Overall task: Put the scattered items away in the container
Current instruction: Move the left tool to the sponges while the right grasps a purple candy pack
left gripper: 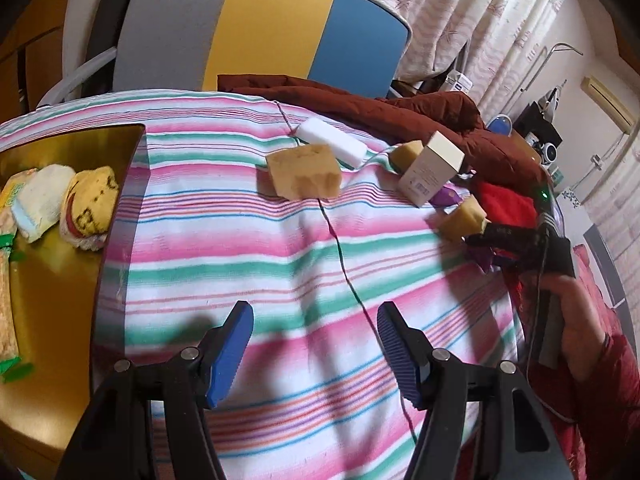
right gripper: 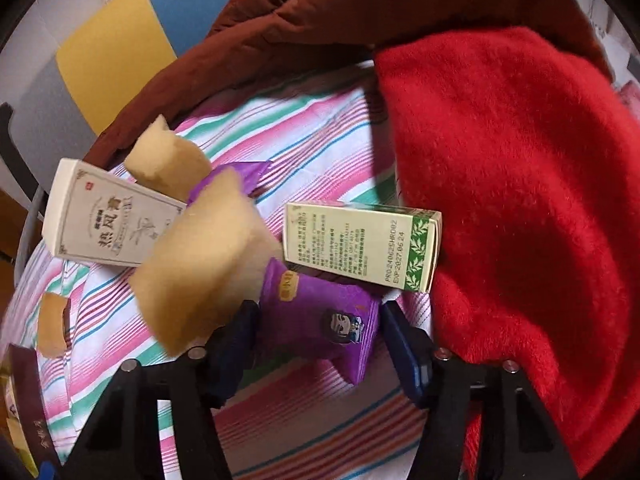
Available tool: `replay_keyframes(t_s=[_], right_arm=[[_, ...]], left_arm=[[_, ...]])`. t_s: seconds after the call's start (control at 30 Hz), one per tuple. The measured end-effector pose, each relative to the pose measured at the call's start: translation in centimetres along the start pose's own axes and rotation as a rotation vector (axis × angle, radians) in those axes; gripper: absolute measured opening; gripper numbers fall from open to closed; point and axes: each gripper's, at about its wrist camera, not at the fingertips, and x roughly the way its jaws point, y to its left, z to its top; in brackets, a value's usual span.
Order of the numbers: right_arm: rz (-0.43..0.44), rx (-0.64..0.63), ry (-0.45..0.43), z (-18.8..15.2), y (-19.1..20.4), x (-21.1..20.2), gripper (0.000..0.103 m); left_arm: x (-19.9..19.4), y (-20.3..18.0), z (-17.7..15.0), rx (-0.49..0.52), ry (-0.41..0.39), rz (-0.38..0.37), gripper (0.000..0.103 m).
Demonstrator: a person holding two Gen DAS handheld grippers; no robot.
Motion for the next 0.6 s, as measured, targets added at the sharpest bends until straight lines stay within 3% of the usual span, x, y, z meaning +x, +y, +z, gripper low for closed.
replay_keyframes(t_s=[0.17,0.27,0.43,0.6], right_arm=[[0.019,-0.029,0.007,-0.6,0.8,-0.3,0.060],[0.085,-0.048,0.022,-1.1,1.4,-0.5,0.060],[0.181,-0.095,0.046,-1.9,3.2,-0.5,0.060],[0.339,-0.134,0.092,-2.5,4.8,-0.4,0.057]], left_arm=[[1.8,0.1,2.1,-0.033,0.001,0.028,0.065],[3.5,0.2,3.8,-0.056,0.013,0.053,0.065],[5.7,0.5,6.5,-0.086,0.005,0.083,0.075],[8.1,1.5,8.4,-0.158,0.038,0.091,0.077]])
